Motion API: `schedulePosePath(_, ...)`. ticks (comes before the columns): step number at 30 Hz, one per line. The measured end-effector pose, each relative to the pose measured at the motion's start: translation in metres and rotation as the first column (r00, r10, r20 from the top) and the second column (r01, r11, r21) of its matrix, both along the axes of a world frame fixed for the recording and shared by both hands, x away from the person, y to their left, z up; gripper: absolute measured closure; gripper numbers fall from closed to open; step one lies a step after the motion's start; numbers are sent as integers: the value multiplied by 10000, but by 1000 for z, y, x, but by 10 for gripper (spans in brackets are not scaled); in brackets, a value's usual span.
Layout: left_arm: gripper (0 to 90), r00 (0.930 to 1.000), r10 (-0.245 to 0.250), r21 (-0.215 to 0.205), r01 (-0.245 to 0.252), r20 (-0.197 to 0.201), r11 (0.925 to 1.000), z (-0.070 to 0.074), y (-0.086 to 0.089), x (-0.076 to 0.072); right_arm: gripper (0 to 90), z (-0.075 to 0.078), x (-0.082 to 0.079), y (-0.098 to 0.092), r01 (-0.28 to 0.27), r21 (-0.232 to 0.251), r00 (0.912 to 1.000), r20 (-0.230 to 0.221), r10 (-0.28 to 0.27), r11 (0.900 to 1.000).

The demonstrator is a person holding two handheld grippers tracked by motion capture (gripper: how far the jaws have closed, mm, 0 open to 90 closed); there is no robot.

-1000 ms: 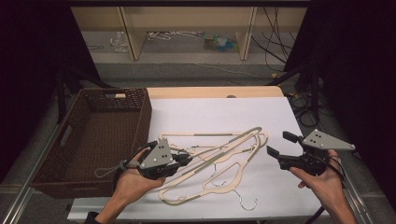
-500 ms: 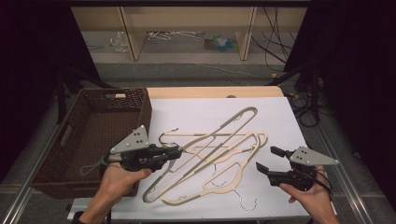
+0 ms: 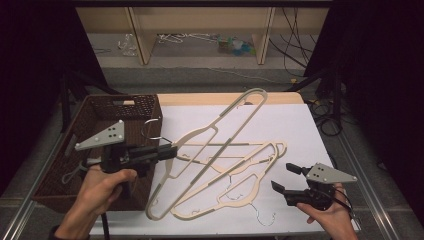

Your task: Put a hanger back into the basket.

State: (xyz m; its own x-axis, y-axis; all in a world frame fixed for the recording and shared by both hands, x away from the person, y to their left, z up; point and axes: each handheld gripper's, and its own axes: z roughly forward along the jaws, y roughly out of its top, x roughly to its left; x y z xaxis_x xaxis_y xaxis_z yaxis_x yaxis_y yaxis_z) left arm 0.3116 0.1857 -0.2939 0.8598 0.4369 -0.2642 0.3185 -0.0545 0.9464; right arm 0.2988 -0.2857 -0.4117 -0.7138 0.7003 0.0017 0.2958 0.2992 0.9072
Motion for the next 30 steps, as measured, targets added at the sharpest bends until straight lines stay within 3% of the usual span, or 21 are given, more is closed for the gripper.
schedulePosePath(5,855,9999,46,53,-46,108,10000,20,11,-4,235,-2,-2,3,-97,-47,9999,-35,97,9999)
schedulePosePath(7,855,9990,126,202,-135,426,9997,29,17,-9,232,-2,-2,3,-137,-58,9999,21,137,9999)
schedulePosePath(10,855,9984,226,108,-232,527,9997,40,28,-12,214,-2,-6,3,-159,-185,9998,-90,157,9997)
schedulePosePath(17,856,9908,1181,166,-1194,666,9927,51,57,-5,214,-2,-12,4,-157,-15,9997,185,157,9999)
schedulePosePath(23,855,9755,2099,212,-2117,652,9771,52,84,9,213,-1,-17,3,-76,-15,9997,235,76,10000)
schedulePosePath(25,856,9675,2443,220,-2462,660,9690,54,97,14,213,-3,-17,4,-161,207,9991,394,153,9997)
schedulePosePath(26,856,9675,2443,220,-2462,660,9690,54,97,14,213,-3,-16,4,-153,198,9988,461,144,9997)
schedulePosePath(27,856,9643,2564,235,-2584,657,9657,55,102,15,213,-3,-16,4,-153,198,9988,461,144,9997)
schedulePosePath(28,856,9568,2813,269,-2838,729,9585,60,112,18,213,-3,-17,3,-130,63,9991,414,128,9999)
schedulePosePath(30,855,9530,2934,243,-2959,758,9549,62,118,19,214,-3,-17,2,-131,51,9991,405,129,9999)
